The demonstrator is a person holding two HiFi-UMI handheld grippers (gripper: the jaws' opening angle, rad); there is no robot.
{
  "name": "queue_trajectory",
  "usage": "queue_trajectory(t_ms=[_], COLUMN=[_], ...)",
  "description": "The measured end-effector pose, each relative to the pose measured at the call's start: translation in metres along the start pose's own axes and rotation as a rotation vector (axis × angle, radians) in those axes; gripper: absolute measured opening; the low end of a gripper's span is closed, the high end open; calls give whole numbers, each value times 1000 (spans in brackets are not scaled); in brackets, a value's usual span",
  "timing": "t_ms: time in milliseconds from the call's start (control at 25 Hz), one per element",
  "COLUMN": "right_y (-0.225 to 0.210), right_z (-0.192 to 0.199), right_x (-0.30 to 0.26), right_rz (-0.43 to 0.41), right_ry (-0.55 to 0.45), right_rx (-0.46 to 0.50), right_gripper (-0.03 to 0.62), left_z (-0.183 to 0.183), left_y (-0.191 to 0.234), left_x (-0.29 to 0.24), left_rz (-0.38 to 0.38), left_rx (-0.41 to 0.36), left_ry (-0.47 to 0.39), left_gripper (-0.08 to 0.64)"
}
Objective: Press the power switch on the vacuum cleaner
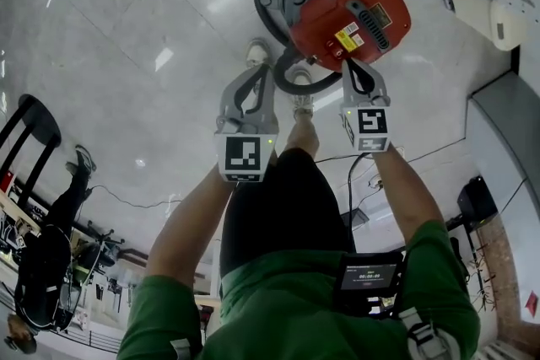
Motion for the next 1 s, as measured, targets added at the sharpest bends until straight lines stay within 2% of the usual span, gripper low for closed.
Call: queue_trajectory(t_ms=[360, 1000], right_y=[-6, -8], right_z=[9, 13], right_x=[-22, -23], right_rz=[-4, 1], right_ry=[73, 48], right_rx=[-18, -32], right_gripper=[3, 3], left_z=[6, 6], left_y=[9, 9], left_x=[-8, -11], left_rz=[-14, -5], left_rx=[16, 20], left_ry=[8, 10], left_gripper=[8, 8])
Point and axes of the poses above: the fingertips, and each gripper's own axes: x backward along the fingers, y to its left, z out of its underside, the point moved 9 cm from there along x, backward along the fingers, and after that the axes turned 12 degrees about -x, right-handed, at the moved point
